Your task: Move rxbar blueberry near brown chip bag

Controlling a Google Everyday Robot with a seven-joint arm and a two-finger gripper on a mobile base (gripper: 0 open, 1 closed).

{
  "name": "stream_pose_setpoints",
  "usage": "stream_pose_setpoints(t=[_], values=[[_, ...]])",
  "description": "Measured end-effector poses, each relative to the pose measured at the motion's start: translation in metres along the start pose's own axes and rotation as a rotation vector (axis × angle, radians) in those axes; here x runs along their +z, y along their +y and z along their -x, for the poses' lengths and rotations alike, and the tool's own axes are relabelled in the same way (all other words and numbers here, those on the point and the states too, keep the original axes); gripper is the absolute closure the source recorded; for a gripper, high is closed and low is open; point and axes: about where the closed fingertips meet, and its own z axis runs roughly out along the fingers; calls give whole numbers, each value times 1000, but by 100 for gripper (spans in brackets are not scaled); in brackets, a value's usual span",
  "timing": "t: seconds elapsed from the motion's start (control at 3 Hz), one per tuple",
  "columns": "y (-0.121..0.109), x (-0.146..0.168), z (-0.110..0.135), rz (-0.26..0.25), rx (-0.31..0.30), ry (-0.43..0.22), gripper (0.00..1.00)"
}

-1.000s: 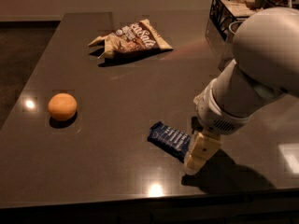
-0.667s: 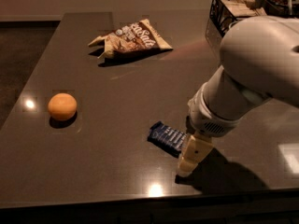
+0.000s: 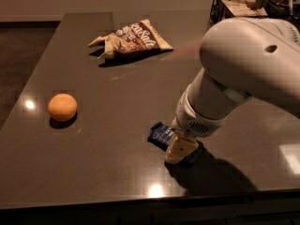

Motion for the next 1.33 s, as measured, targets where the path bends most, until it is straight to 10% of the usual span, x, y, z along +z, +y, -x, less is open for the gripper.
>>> stream_pose_setpoints(t=[0.67,1.33], values=[[-1,-3,2,4,2,3,89],[-21,-15,11,-10,14,0,100]])
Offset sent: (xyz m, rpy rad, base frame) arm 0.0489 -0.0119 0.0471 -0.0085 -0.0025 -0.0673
